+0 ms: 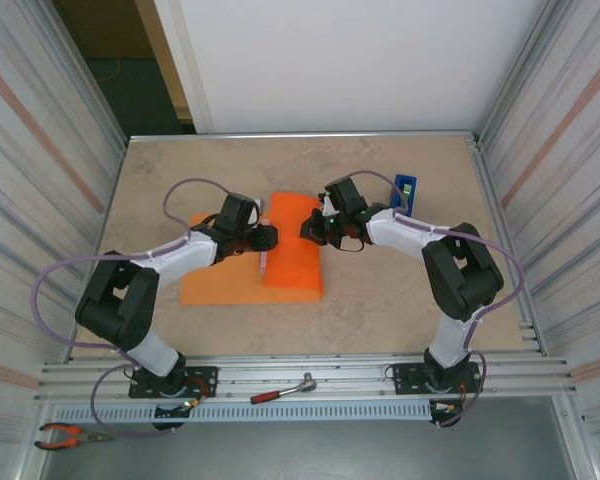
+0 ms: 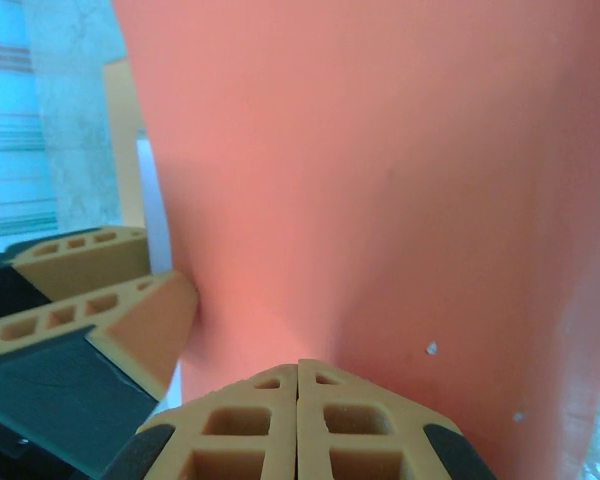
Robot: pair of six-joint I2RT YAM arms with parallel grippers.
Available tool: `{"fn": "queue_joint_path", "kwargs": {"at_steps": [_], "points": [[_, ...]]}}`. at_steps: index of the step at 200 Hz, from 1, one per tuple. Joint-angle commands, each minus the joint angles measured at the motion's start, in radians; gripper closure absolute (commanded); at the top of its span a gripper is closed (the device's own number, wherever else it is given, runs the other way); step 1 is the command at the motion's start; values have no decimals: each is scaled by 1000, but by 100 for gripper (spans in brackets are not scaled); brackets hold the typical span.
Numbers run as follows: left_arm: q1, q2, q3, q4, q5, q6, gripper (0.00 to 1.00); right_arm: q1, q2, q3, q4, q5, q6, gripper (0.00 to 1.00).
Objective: Wrap the gift box in paper
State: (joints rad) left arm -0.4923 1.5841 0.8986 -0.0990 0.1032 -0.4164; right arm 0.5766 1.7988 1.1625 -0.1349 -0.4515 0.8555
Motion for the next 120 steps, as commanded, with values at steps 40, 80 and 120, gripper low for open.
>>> {"fn": "queue_joint_path", "kwargs": {"at_steps": [40,80,120], "points": [[14,-18,1,-77,19,-13,45,16,52,36,-5,-43,-44,92],[92,-17,95,-129,88,-54,28,15,65,23,-29,-46,-75,92],[99,68,194,-189,168,-94,23,15,69,12,-22,-46,-75,93]]}}
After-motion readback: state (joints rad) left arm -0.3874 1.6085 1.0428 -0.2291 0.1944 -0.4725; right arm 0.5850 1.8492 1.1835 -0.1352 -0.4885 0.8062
